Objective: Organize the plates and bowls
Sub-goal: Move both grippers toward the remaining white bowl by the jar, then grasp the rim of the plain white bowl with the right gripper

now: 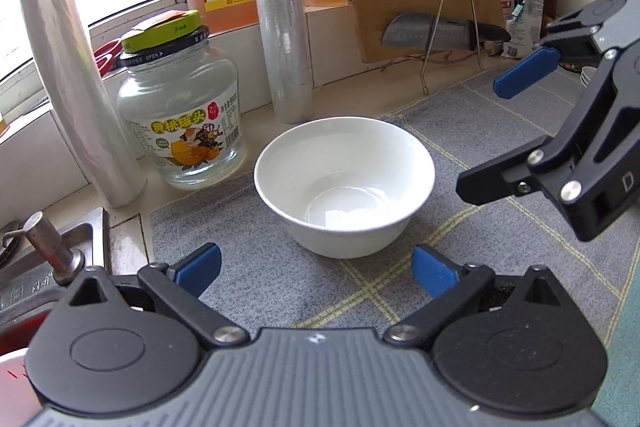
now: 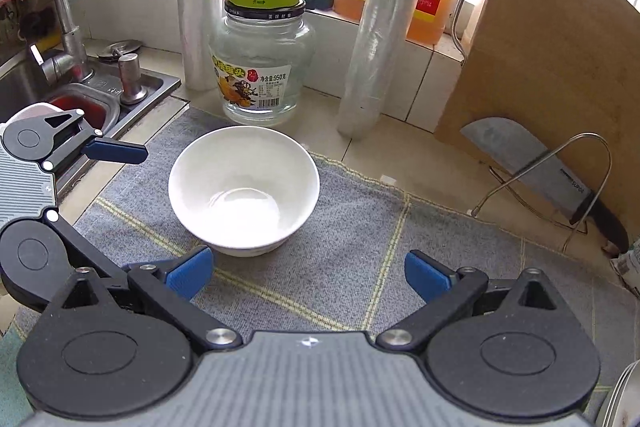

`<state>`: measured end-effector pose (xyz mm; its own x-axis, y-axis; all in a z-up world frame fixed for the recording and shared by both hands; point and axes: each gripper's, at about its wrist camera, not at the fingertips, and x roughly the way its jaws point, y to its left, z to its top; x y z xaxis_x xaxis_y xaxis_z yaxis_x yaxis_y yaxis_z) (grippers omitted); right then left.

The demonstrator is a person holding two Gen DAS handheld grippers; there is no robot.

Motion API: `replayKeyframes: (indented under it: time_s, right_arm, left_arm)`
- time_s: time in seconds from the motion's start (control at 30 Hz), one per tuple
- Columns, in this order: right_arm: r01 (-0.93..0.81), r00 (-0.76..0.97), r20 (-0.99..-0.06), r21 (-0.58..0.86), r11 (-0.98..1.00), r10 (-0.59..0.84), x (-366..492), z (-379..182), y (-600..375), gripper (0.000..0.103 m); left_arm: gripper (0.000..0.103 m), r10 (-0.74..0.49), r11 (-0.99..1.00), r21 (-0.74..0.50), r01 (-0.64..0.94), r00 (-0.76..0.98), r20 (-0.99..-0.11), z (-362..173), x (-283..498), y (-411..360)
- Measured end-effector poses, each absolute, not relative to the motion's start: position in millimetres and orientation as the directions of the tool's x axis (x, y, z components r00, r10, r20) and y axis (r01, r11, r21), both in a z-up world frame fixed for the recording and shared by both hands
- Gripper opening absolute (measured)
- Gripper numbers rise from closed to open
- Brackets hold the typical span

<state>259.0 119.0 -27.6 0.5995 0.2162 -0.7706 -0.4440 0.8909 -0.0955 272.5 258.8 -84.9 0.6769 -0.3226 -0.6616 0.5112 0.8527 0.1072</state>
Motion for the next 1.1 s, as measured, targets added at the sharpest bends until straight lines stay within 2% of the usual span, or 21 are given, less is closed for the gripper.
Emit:
replayKeyframes:
  time_s: [0.2, 0.63, 0.9, 1.1]
  right_arm:
    - [-0.481, 0.557, -0.789, -0.051, 0.875, 0.260, 281, -34, 130, 0.103]
    - [-0.527, 0.473, -0.807, 0.062, 0.847, 0.353, 317, -44, 143, 0.103]
    - [-0.534, 0.437, -0.818, 0.099, 0.840, 0.374, 335, -51, 152, 0.087]
    - [-0.535, 0.426, -0.817, 0.119, 0.837, 0.388, 341, -51, 152, 0.082]
  left_arm:
    - [0.101, -0.321, 0.829, 0.155, 0.537, 0.684, -0.655, -93, 278, 247]
    - [0.096, -0.369, 0.825, 0.108, 0.555, 0.674, -0.640, -94, 288, 246]
    - [0.088, -0.400, 0.812, 0.095, 0.576, 0.667, -0.629, -94, 287, 245]
    - [0.087, -0.412, 0.806, 0.089, 0.585, 0.662, -0.627, -94, 287, 247]
